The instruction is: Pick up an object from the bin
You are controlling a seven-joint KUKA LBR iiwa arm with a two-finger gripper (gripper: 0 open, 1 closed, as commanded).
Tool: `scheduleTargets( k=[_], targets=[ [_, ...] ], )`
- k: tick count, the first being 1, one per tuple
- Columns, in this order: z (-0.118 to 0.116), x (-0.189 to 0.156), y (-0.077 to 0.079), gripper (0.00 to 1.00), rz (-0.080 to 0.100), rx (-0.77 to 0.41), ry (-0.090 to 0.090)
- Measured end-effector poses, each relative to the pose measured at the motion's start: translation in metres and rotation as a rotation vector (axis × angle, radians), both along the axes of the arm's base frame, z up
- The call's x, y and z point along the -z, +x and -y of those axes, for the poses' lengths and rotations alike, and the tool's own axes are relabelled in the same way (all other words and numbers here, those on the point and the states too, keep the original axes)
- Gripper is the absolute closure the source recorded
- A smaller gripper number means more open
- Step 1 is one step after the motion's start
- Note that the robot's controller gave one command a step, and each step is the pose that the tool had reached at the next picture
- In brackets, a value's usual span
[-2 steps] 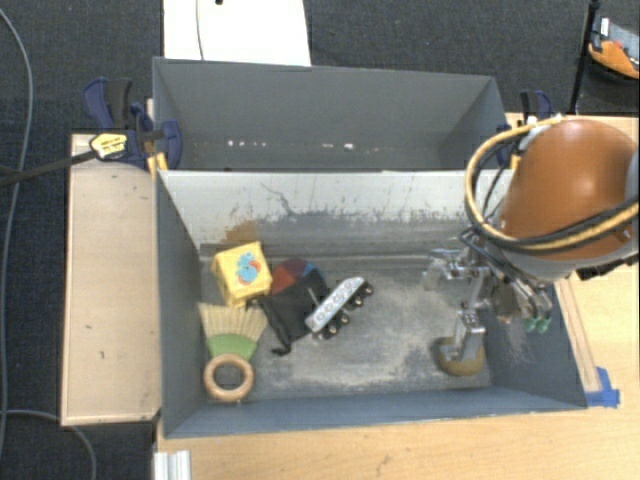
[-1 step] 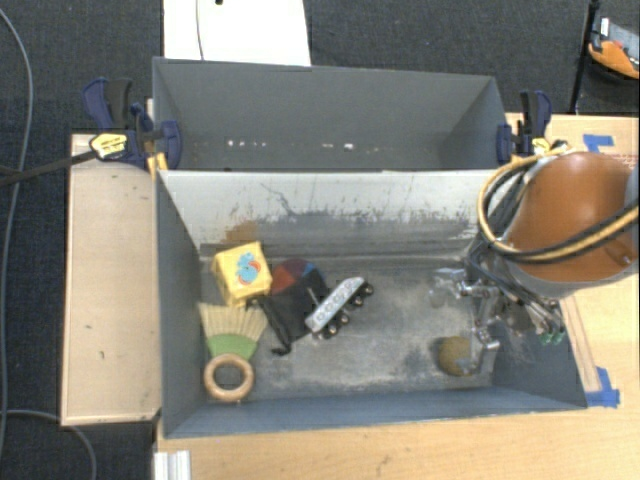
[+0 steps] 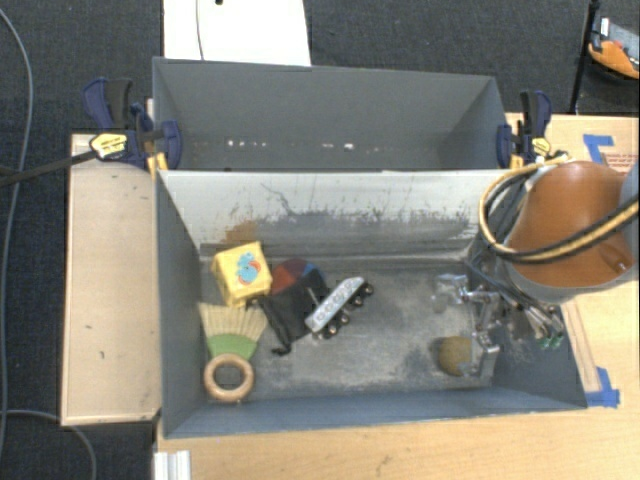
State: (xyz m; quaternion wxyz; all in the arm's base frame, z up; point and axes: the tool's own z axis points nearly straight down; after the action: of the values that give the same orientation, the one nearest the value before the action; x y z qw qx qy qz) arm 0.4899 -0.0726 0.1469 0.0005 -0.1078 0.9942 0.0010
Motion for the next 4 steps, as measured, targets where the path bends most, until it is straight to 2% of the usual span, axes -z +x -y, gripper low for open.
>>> scheduleTargets(
  k=[1, 2, 3, 4],
  targets=[
    [0.032, 0.032, 0.007, 1.0, 0.007, -0.287, -0.004],
    [0.031, 0.031, 0.007, 0.0, 0.007, -0.287, -0.003],
    [0.031, 0.031, 0.007, 0.0, 0.007, -0.286, -0.003],
    [0.042, 0.073, -0.002, 1.0, 0.016, -0.565, -0.004]
  ],
)
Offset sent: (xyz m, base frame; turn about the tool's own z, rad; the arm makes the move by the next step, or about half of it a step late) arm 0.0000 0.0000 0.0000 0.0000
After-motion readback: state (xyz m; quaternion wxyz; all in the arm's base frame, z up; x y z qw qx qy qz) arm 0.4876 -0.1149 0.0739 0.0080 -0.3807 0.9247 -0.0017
